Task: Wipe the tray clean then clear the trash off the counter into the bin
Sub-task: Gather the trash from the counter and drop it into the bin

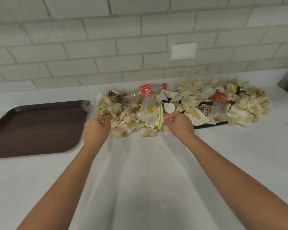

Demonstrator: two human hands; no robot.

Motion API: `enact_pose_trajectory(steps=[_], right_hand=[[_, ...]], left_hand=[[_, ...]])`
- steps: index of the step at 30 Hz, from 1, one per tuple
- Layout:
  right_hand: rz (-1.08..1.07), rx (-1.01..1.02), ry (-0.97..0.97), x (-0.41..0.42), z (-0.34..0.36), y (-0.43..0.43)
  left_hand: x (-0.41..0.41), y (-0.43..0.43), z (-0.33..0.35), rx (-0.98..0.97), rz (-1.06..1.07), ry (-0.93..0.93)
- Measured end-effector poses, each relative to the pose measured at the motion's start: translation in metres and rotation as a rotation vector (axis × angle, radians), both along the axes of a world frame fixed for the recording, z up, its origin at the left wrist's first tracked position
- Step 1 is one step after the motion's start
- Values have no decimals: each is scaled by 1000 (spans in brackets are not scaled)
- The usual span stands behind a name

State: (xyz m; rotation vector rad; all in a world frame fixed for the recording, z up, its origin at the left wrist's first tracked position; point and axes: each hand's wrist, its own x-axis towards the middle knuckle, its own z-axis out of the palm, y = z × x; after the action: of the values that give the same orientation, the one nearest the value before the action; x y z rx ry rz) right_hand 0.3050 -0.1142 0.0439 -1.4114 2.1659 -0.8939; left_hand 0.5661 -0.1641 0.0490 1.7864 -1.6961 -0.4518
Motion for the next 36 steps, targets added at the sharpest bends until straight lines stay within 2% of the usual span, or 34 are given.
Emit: enact_pose_trajectory(steps=[3, 7, 11, 15, 18, 20, 23, 28, 31, 36], right_hand=[[0, 95, -23, 4, -7, -27], [40, 182, -60, 9, -21, -47], [28, 139, -75, 10, -34, -60], [-13, 6, -127, 6, -40, -60], [-58, -113, -203, 0, -33, -51], [-86, -185, -155, -5, -27, -45], [-108, -251, -53, -13, -16, -38], [-121, -409, -3, -24, 6, -21], [-157, -537, -84, -37, 20, -3], [-237, -598, -396, -78, 37, 51]], left_hand=[[15, -42, -9, 2, -4, -132], [17, -84, -22, 220, -97, -376], [11, -94, -28, 299, -92, -485], [20, -97, -43, 389, -69, -586], [23, -96, -49, 315, -84, -495], [22, -94, -46, 303, -104, -443], [23, -93, -38, 266, -102, -458], [4, -75, -10, -21, -114, -313], [-31, -47, 16, -174, -190, -159], [-118, 15, 45, -53, -358, 285]])
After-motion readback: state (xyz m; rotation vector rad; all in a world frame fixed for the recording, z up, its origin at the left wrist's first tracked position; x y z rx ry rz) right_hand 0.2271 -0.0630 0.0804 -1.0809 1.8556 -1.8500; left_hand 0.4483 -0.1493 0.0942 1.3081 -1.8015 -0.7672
